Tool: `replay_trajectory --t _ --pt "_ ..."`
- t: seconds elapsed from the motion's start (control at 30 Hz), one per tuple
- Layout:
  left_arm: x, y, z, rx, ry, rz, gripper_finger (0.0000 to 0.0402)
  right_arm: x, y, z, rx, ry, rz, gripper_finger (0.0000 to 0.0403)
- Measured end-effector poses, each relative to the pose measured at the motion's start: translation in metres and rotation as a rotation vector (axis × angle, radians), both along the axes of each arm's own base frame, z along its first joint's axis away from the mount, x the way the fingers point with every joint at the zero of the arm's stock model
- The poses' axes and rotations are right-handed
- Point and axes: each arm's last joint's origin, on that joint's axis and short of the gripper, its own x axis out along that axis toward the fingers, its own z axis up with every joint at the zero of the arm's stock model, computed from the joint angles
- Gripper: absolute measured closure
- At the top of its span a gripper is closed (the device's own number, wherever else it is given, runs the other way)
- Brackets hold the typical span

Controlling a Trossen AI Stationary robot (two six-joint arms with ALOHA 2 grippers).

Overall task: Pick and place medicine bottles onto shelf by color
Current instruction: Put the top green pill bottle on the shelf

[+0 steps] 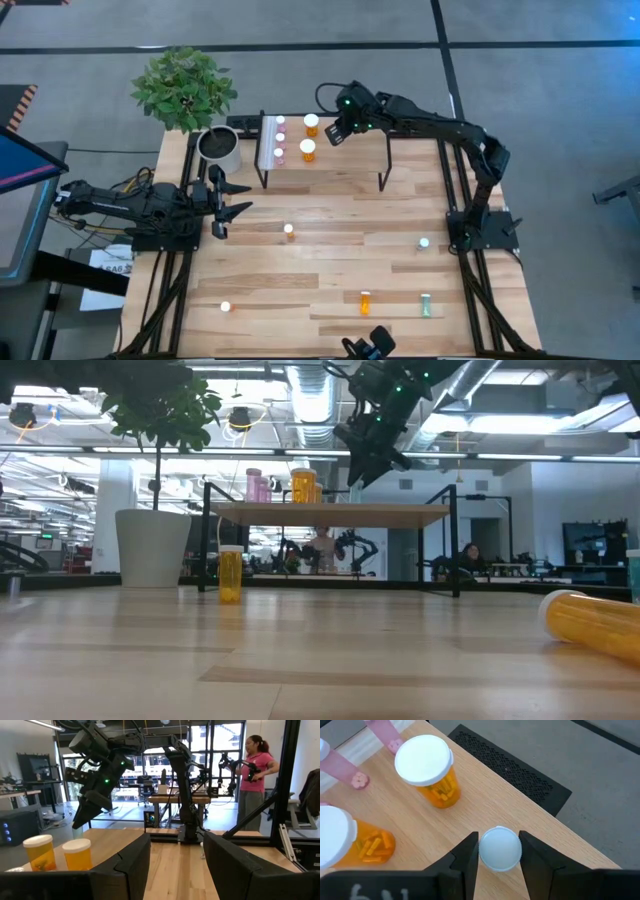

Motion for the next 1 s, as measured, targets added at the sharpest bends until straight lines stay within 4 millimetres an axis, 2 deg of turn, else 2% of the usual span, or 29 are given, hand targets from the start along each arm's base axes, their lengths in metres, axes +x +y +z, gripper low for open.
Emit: replay_trajectory --t 0.27,0.57,1.0 --pt "0.000 0.000 0.000 -0.004 -0.001 -0.001 0.0229 0.000 0.000 0.000 -0.002 0.001 -0.003 0.0257" --pt "0.000 0.000 0.001 -0.008 -0.008 -0.002 0.0229 0.012 -0.002 -0.013 -0.026 0.022 0.026 0.0257" --pt "0.000 0.000 0.001 -0.009 -0.009 -0.002 0.0229 0.010 -0.002 -0.014 -0.051 0.076 0.049 0.0257"
